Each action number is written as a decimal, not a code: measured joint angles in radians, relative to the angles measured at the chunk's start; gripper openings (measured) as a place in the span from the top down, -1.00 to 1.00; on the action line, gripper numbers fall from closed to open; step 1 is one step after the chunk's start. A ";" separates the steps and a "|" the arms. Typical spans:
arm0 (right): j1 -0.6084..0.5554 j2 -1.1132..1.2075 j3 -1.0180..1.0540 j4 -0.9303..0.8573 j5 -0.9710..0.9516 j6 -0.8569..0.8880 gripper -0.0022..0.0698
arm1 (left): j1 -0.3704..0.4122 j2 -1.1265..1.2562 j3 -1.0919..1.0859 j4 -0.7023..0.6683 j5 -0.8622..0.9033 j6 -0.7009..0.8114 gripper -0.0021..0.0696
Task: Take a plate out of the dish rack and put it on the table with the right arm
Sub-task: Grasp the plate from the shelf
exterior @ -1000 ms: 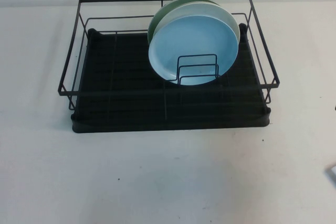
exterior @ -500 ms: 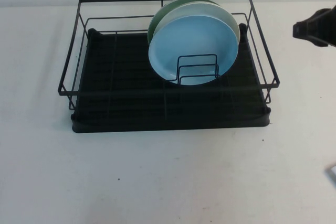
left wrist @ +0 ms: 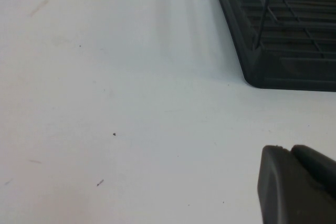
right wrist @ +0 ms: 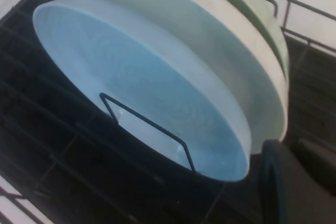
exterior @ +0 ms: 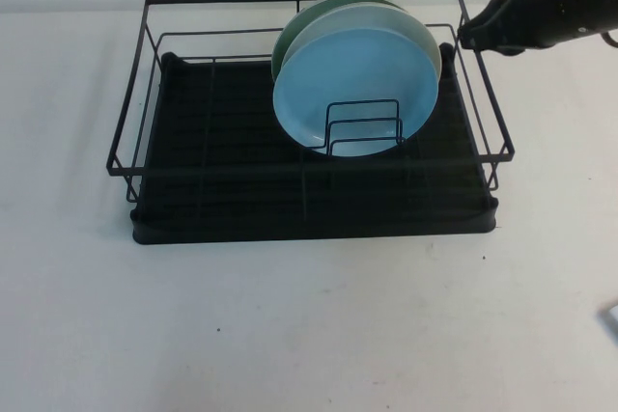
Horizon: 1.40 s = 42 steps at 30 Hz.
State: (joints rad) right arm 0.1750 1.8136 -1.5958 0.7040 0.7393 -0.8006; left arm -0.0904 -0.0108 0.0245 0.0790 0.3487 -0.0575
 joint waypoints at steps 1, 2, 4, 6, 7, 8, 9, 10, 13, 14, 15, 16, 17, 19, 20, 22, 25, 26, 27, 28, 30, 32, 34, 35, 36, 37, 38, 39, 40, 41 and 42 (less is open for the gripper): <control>0.000 0.015 -0.019 0.004 0.013 -0.024 0.90 | 0.000 0.000 0.000 0.000 0.000 0.000 0.95; 0.001 0.026 -0.034 0.008 0.026 -0.050 0.87 | 0.000 0.000 0.000 0.000 0.000 0.000 0.95; 0.002 0.047 -0.067 0.029 0.049 -0.106 0.78 | 0.000 0.000 0.000 0.000 0.000 0.000 0.95; 0.006 0.066 -0.093 0.060 0.068 -0.160 0.66 | 0.000 0.000 0.000 0.000 0.000 0.000 0.95; 0.008 0.073 -0.107 0.078 0.081 -0.191 0.58 | 0.000 0.000 0.000 0.000 0.000 0.000 0.95; 0.008 0.082 -0.120 0.097 0.092 -0.215 0.49 | 0.000 0.000 0.000 0.000 0.000 0.000 0.95; 0.012 0.089 -0.132 0.114 0.107 -0.242 0.39 | 0.000 0.000 0.000 0.000 0.000 0.000 0.95; 0.017 0.095 -0.141 0.125 0.122 -0.271 0.30 | 0.000 0.000 0.000 0.000 0.000 0.000 0.95; 0.038 0.104 -0.150 0.138 0.152 -0.375 0.13 | 0.000 0.000 0.000 0.000 0.000 0.000 0.95; 0.045 0.106 -0.150 0.140 0.158 -0.416 0.11 | 0.000 0.000 0.000 0.000 0.000 0.000 0.95; 0.054 0.106 -0.150 0.140 0.159 -0.459 0.09 | 0.000 0.000 0.000 0.000 0.000 0.000 0.95; 0.062 0.106 -0.151 0.140 0.159 -0.500 0.08 | 0.000 0.000 0.000 0.000 0.000 0.000 0.95; 0.069 0.106 -0.151 0.140 0.154 -0.529 0.07 | 0.000 0.000 0.000 0.000 0.000 0.000 0.95; 0.082 0.106 -0.151 0.140 0.130 -0.580 0.06 | 0.000 0.000 0.000 0.000 0.000 0.000 0.95; 0.085 0.106 -0.151 0.140 0.117 -0.593 0.06 | 0.000 0.000 0.000 0.000 0.000 0.000 0.95; 0.088 0.106 -0.151 0.140 0.084 -0.613 0.06 | 0.000 0.000 0.000 0.000 0.000 0.000 0.95; 0.088 0.107 -0.151 0.140 0.038 -0.621 0.06 | 0.000 0.000 0.000 0.000 0.000 0.000 0.95; 0.088 0.108 -0.151 0.140 0.031 -0.624 0.06 | 0.000 0.000 0.000 0.000 0.000 0.000 0.95; 0.088 0.113 -0.154 0.140 0.022 -0.625 0.06 | 0.000 0.000 0.000 0.000 0.000 0.000 0.95; 0.088 0.118 -0.154 0.140 0.017 -0.625 0.06 | 0.000 0.000 0.000 0.000 0.000 0.000 0.95; 0.088 0.127 -0.157 0.138 0.011 -0.628 0.06 | 0.000 0.000 0.000 0.000 0.000 0.000 0.95; 0.088 0.140 -0.157 0.138 0.004 -0.628 0.06 | 0.000 0.000 0.000 0.000 0.000 0.000 0.95; 0.088 0.153 -0.157 0.138 -0.003 -0.628 0.06 | 0.000 0.000 0.000 0.000 0.000 0.000 0.95; 0.088 0.158 -0.157 0.138 -0.008 -0.628 0.06 | 0.000 0.000 0.000 0.000 0.000 0.000 0.95; 0.088 0.166 -0.157 0.138 -0.014 -0.637 0.06 | 0.000 0.000 0.000 0.000 0.000 0.000 0.95; 0.088 0.171 -0.157 0.138 -0.021 -0.647 0.06 | 0.000 0.000 0.000 0.000 0.000 0.000 0.95; 0.088 0.175 -0.157 0.138 -0.023 -0.658 0.06 | 0.000 0.000 0.000 0.000 0.000 0.000 0.95; 0.088 0.180 -0.157 0.138 -0.029 -0.665 0.06 | 0.000 0.000 0.000 0.000 0.000 0.000 0.95; 0.088 0.186 -0.157 0.138 -0.033 -0.669 0.06 | 0.000 0.000 0.000 0.000 0.000 0.000 0.95; 0.088 0.188 -0.157 0.136 -0.038 -0.674 0.06 | 0.000 0.000 0.000 0.000 0.000 0.000 0.95; 0.088 0.193 -0.157 0.137 -0.040 -0.675 0.06 | 0.000 0.000 0.000 0.000 0.000 0.000 0.95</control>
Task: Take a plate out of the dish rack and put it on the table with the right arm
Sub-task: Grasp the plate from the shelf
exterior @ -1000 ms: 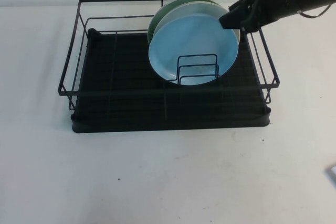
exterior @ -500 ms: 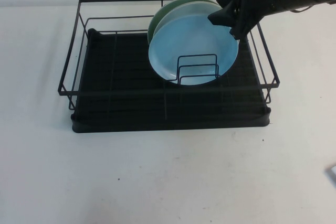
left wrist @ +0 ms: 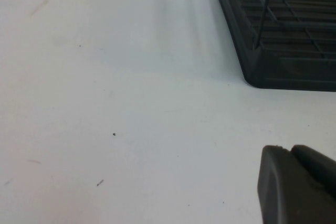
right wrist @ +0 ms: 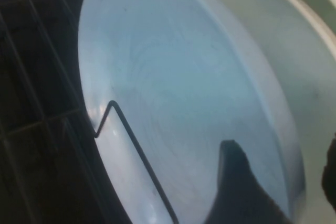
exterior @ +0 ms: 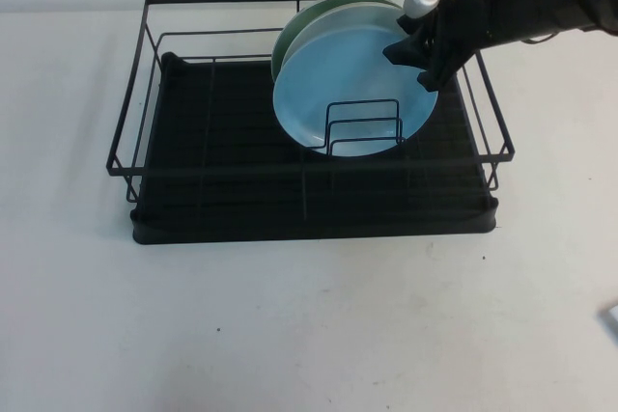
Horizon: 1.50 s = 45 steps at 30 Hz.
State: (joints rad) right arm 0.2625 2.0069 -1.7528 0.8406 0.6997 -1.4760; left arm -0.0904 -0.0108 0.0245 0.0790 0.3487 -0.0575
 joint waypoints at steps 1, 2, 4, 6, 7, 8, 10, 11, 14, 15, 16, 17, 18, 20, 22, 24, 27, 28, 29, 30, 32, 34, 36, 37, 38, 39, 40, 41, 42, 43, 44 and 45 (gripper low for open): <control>0.000 0.002 0.000 0.000 -0.008 -0.003 0.06 | 0.000 0.000 0.000 0.000 0.000 0.000 0.95; 0.000 0.006 0.000 0.000 -0.014 -0.003 0.06 | 0.000 0.000 0.000 0.000 0.000 0.000 0.95; 0.000 0.010 0.000 0.000 -0.021 -0.009 0.06 | 0.000 0.000 0.000 0.000 0.000 0.000 0.95; 0.000 0.013 0.000 0.000 -0.023 -0.016 0.06 | 0.000 0.000 0.000 0.000 0.000 0.000 0.95; 0.000 0.013 0.000 0.000 -0.025 -0.021 0.06 | 0.000 0.000 0.000 0.000 0.000 0.000 0.95; 0.000 0.013 0.000 0.000 -0.026 -0.023 0.06 | 0.000 0.000 0.000 0.000 0.000 0.000 0.95; 0.000 0.013 0.000 0.000 -0.028 -0.025 0.06 | 0.000 0.000 0.000 0.000 0.000 0.000 0.95; 0.000 0.015 0.000 0.000 -0.028 -0.027 0.06 | 0.000 0.000 0.000 0.000 0.000 0.000 0.95; 0.000 0.018 0.000 0.002 -0.039 -0.030 0.09 | 0.000 0.000 0.000 0.000 0.000 0.000 0.95; 0.000 0.020 0.000 0.002 -0.041 -0.030 0.12 | 0.000 0.000 0.000 0.000 0.000 0.000 0.95; 0.000 0.022 0.000 0.002 -0.044 -0.030 0.15 | 0.000 0.000 0.000 0.000 0.000 0.000 0.95; 0.000 0.022 0.000 0.002 -0.047 -0.031 0.19 | 0.000 0.000 0.000 0.000 0.000 0.000 0.95; 0.000 0.023 0.000 0.002 -0.049 -0.031 0.22 | 0.000 0.000 0.000 0.000 0.000 0.000 0.95; 0.000 0.024 0.000 0.002 -0.053 -0.032 0.28 | 0.000 0.000 0.000 0.000 0.000 0.000 0.95; 0.000 0.024 0.000 0.002 -0.056 -0.033 0.30 | 0.000 0.000 0.000 0.000 0.000 0.000 0.95; 0.000 0.024 0.000 0.002 -0.059 -0.033 0.32 | 0.000 0.000 0.000 0.000 0.000 0.000 0.95; 0.000 0.024 0.000 0.002 -0.059 -0.033 0.37 | 0.000 0.000 0.000 0.000 0.000 0.000 0.95; 0.000 0.024 0.000 0.002 -0.059 -0.033 0.40 | 0.000 0.000 0.000 0.000 0.000 0.000 0.95; 0.000 0.024 0.000 0.002 -0.059 -0.033 0.45 | 0.000 0.000 0.000 0.000 0.000 0.000 0.95; 0.000 0.024 0.000 0.002 -0.059 -0.033 0.50 | 0.000 0.000 0.000 0.000 0.000 0.000 0.95; 0.000 0.024 0.000 0.002 -0.059 -0.033 0.64 | 0.000 0.000 0.000 0.000 0.000 0.000 0.95; 0.000 0.024 0.000 0.002 -0.061 -0.038 0.77 | 0.000 0.000 0.000 0.000 0.000 0.000 0.95; 0.000 0.024 0.000 -0.002 -0.061 -0.043 0.80 | 0.000 0.000 0.000 0.000 0.000 0.000 0.95; 0.000 0.024 0.000 -0.002 -0.063 -0.045 0.80 | 0.000 0.000 0.000 0.000 0.000 0.000 0.95; 0.000 0.024 0.000 -0.002 -0.062 -0.045 0.80 | 0.000 0.000 0.000 0.000 0.000 0.000 0.95; 0.000 0.024 0.000 -0.002 -0.062 -0.045 0.80 | 0.000 0.000 0.000 0.000 0.000 0.000 0.95; 0.000 0.022 0.000 -0.002 -0.062 -0.045 0.80 | 0.000 0.000 0.000 0.000 0.000 0.000 0.95; 0.000 0.018 0.000 -0.002 -0.062 -0.045 0.80 | 0.000 0.000 0.000 0.000 0.000 0.000 0.95; 0.000 0.013 0.000 -0.002 -0.062 -0.045 0.80 | 0.000 0.000 0.000 0.000 0.000 0.000 0.95; 0.000 0.004 0.000 -0.002 -0.062 -0.045 0.80 | 0.000 0.000 0.000 0.000 0.000 0.000 0.95; 0.000 -0.009 0.000 -0.002 -0.062 -0.045 0.80 | 0.000 0.000 0.000 0.000 0.000 0.000 0.95; 0.000 -0.024 0.000 -0.002 -0.062 -0.045 0.80 | 0.000 0.000 0.000 0.000 0.000 0.000 0.95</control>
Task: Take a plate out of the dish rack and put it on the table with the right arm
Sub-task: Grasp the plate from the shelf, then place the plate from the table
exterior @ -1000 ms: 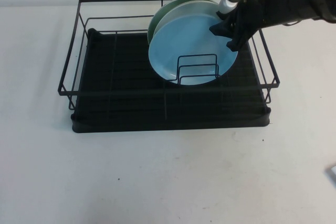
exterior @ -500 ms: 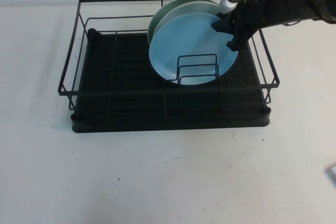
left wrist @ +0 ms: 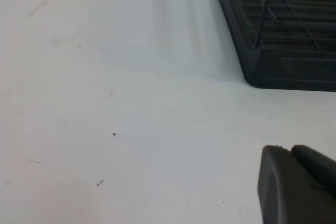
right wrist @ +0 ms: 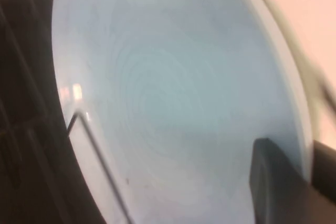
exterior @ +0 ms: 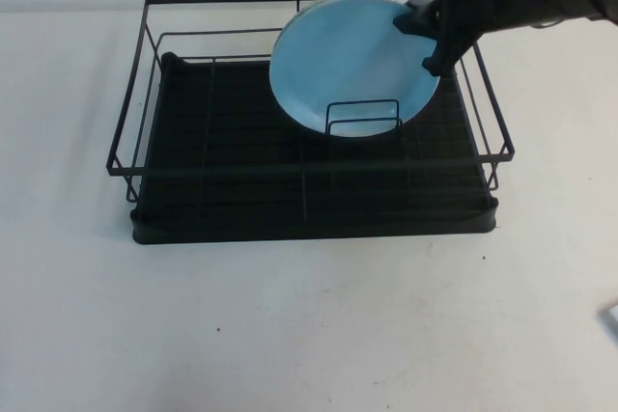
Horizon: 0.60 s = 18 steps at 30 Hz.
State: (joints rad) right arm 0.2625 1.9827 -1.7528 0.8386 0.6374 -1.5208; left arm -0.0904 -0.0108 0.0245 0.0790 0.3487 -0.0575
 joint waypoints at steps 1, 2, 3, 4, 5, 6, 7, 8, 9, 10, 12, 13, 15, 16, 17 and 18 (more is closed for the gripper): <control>0.000 -0.017 0.000 0.002 0.000 0.002 0.80 | 0.000 0.000 0.000 0.000 0.000 0.000 0.95; 0.000 -0.037 0.000 0.004 0.002 0.004 0.80 | 0.000 0.000 0.000 0.000 0.000 0.000 0.95; 0.000 -0.053 0.000 0.004 0.004 0.004 0.80 | 0.000 0.000 0.000 0.000 0.000 0.000 0.95; 0.000 -0.074 0.000 0.006 0.007 0.004 0.80 | 0.000 0.000 0.000 0.000 0.000 0.000 0.95; 0.000 -0.094 0.000 0.008 0.012 0.004 0.80 | 0.000 0.000 0.000 0.000 0.000 0.000 0.95; 0.000 -0.111 0.000 0.008 0.015 0.006 0.80 | 0.000 0.000 0.000 0.000 0.000 0.000 0.95; 0.000 -0.133 0.000 0.010 0.027 0.008 0.81 | 0.000 0.000 0.000 0.000 0.000 0.000 0.95; 0.000 -0.154 0.000 0.010 0.035 0.010 0.81 | 0.000 0.000 0.000 0.000 0.000 0.000 0.95; 0.000 -0.175 0.000 0.010 0.040 0.010 0.81 | 0.000 0.000 0.000 0.000 0.000 0.000 0.95; 0.000 -0.196 0.000 0.010 0.044 0.010 0.81 | 0.000 0.000 0.000 0.000 0.000 0.000 0.95; 0.000 -0.233 0.000 0.010 0.047 0.010 0.81 | 0.000 0.000 0.000 0.000 0.000 0.000 0.95; 0.000 -0.254 0.000 0.010 0.048 0.013 0.81 | 0.000 0.000 0.000 0.000 0.000 0.000 0.95; 0.000 -0.296 0.000 -0.009 0.061 0.048 0.81 | 0.000 0.000 0.000 0.000 0.000 0.000 0.95; 0.000 -0.314 0.000 -0.027 0.068 0.087 0.81 | 0.000 0.000 0.000 0.000 0.000 0.000 0.95; 0.000 -0.336 0.000 -0.056 0.084 0.140 0.81 | 0.000 0.000 0.000 0.000 0.000 0.000 0.95; 0.000 -0.359 0.000 -0.092 0.101 0.208 0.81 | 0.000 0.000 0.000 0.000 0.000 0.000 0.95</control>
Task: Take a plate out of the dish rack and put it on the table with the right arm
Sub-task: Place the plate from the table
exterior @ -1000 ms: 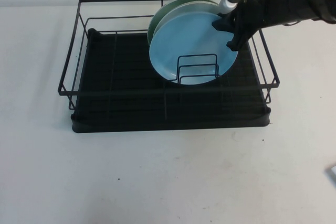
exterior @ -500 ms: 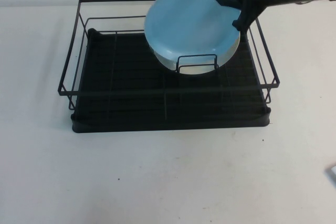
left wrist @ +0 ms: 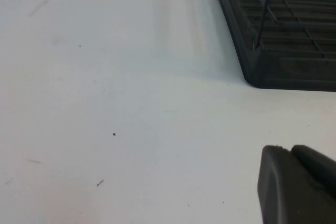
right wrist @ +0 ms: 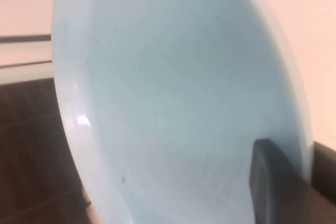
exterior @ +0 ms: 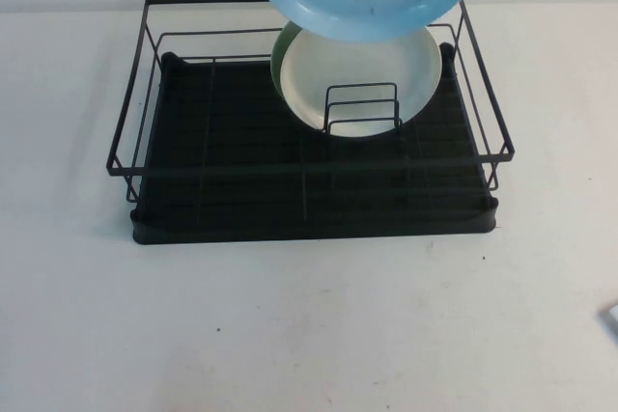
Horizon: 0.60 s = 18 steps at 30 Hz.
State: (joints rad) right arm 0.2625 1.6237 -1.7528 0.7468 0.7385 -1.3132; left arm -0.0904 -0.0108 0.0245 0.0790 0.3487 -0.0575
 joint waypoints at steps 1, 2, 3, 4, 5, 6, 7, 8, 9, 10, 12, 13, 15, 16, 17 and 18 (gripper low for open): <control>0.000 -0.018 0.000 -0.032 0.018 0.061 0.81 | 0.000 0.000 0.000 0.000 0.000 0.000 0.95; 0.000 -0.041 0.000 -0.070 0.047 0.147 0.81 | 0.000 0.000 0.000 0.000 0.000 0.000 0.95; 0.000 -0.061 0.000 -0.107 0.083 0.240 0.81 | 0.000 0.000 0.000 0.000 0.000 0.000 0.95; 0.000 -0.080 0.000 -0.140 0.116 0.314 0.81 | 0.000 0.000 0.000 0.000 0.000 0.000 0.95; 0.000 -0.096 0.000 -0.170 0.163 0.405 0.81 | 0.000 0.000 0.000 0.000 0.000 0.000 0.95; 0.000 -0.110 0.000 -0.194 0.213 0.493 0.81 | 0.000 0.000 0.000 0.000 0.000 0.000 0.95; 0.000 -0.118 0.000 -0.212 0.254 0.580 0.81 | 0.000 0.000 0.000 0.000 0.000 0.000 0.95; 0.000 -0.125 0.000 -0.230 0.304 0.666 0.81 | 0.000 0.000 0.000 0.000 0.000 0.000 0.95; 0.000 -0.131 0.000 -0.241 0.352 0.750 0.81 | 0.000 0.000 0.000 0.000 0.000 0.000 0.95; 0.000 -0.132 0.000 -0.246 0.394 0.813 0.81 | 0.000 0.000 0.000 0.000 0.000 0.000 0.95; 0.007 -0.136 0.026 -0.251 0.459 0.942 0.81 | 0.000 0.000 0.000 0.000 0.000 0.000 0.95; 0.013 -0.141 0.053 -0.253 0.475 0.979 0.81 | 0.000 0.000 0.000 0.000 0.000 0.000 0.95; 0.043 -0.150 0.136 -0.257 0.482 1.045 0.81 | 0.000 0.000 0.000 0.000 0.000 0.000 0.95; 0.059 -0.155 0.178 -0.259 0.469 1.067 0.81 | 0.000 0.000 0.000 0.000 0.000 0.000 0.95; 0.081 -0.163 0.233 -0.259 0.447 1.094 0.81 | 0.000 0.000 0.000 0.000 0.000 0.000 0.95; 0.104 -0.168 0.291 -0.256 0.415 1.122 0.81 | 0.000 0.000 0.000 0.000 0.000 0.000 0.95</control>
State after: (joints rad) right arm 0.3669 1.4559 -1.4622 0.4904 1.1537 -0.1912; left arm -0.0904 -0.0108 0.0245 0.0790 0.3487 -0.0575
